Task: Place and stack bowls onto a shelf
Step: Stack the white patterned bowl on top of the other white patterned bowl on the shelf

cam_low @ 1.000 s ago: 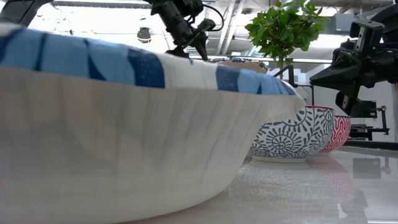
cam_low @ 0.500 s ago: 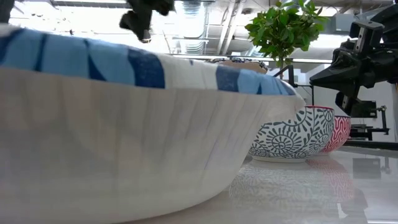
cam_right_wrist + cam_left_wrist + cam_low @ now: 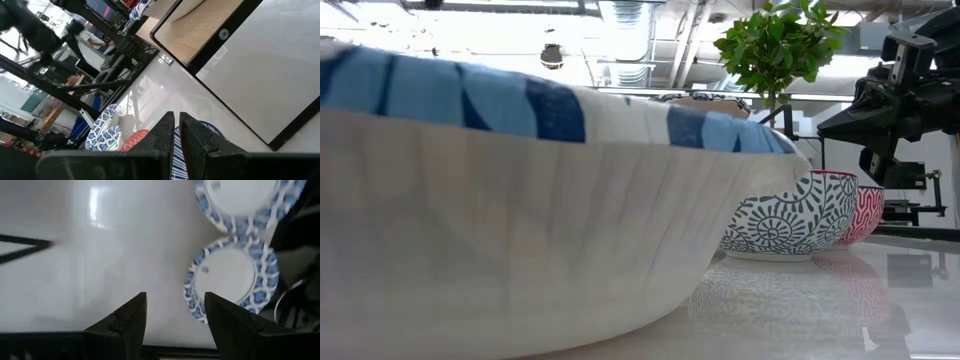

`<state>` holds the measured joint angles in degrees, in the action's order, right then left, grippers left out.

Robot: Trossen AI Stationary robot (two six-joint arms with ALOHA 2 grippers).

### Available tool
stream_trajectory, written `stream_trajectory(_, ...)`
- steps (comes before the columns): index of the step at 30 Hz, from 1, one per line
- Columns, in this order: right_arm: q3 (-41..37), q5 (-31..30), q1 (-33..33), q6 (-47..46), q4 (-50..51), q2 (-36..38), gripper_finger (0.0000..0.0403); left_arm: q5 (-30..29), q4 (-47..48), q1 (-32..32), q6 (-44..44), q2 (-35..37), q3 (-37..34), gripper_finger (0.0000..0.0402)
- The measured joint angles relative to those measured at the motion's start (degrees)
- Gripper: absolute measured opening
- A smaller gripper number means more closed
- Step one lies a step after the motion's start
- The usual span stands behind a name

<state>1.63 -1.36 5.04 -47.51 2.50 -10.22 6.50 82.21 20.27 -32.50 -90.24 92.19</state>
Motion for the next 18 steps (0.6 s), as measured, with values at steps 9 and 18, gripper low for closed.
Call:
stream_trajectory(9, 0.0, -0.1, 0.0, 0.0, 0.0, 0.0, 0.0057, 3.2, -20.9, 6.4, -3.5, 0.0, -19.7, 0.0183)
stream_trajectory(18, 0.0, -0.2, 0.0, -0.1, 0.0, 0.0, 0.0057, -0.5, -30.8, 12.4, -5.0, -0.1, -29.9, 0.0183)
